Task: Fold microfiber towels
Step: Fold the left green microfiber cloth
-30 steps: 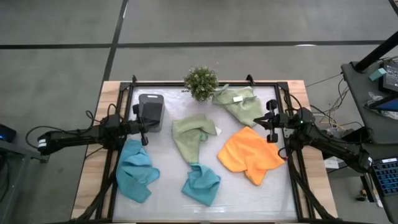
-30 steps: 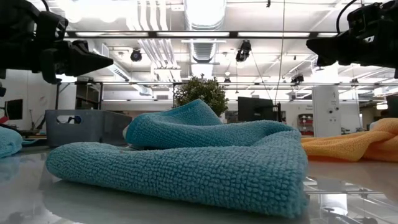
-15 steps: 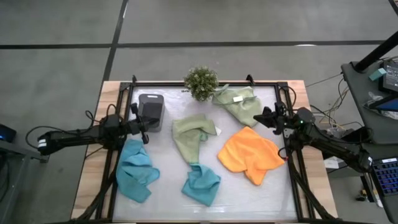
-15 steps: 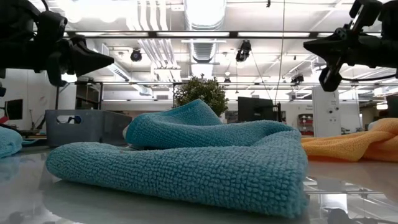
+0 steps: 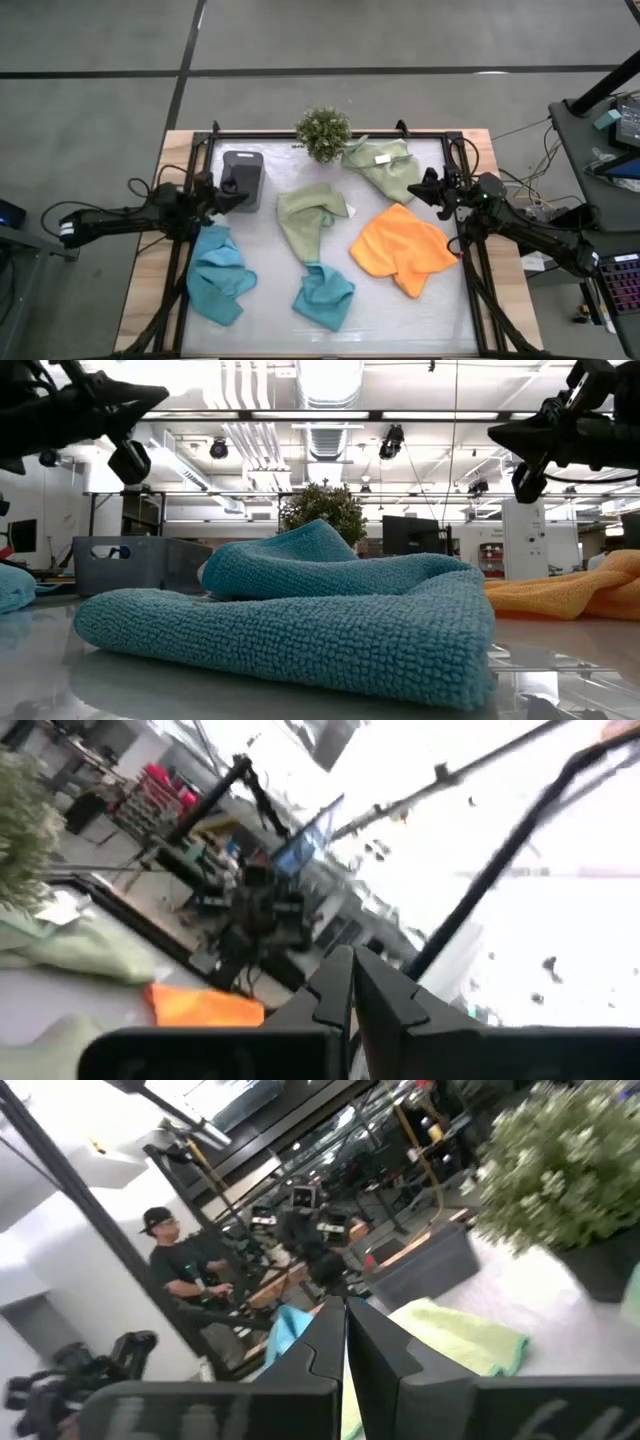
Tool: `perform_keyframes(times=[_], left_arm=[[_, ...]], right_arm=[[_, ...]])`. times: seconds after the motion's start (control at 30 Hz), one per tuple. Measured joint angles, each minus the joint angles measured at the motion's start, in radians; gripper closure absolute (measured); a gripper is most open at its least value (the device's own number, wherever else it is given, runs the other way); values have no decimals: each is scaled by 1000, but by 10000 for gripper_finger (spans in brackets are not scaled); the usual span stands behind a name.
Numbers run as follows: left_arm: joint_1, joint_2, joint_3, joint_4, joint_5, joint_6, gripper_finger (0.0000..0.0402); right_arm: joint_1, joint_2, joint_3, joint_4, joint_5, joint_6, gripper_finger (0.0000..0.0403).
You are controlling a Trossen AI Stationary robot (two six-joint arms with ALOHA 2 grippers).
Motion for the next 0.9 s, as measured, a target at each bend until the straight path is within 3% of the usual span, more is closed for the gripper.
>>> perform_keyframes(times=[0.3, 0.43, 0.6, 0.9], left_arm=[[-1, 5, 0, 60, -29, 76, 402], [-1, 7, 0, 59, -100, 124, 402], [-1, 27, 0, 72, -170, 154, 402], [-1, 210, 139, 95, -178, 192, 402]], right_arm=[[0, 0, 0, -5, 67, -98, 394], [0, 0, 0, -6, 67, -115, 394], [2, 5, 0, -3, 67, -271, 394], [3, 101, 121, 2, 67, -330, 394]])
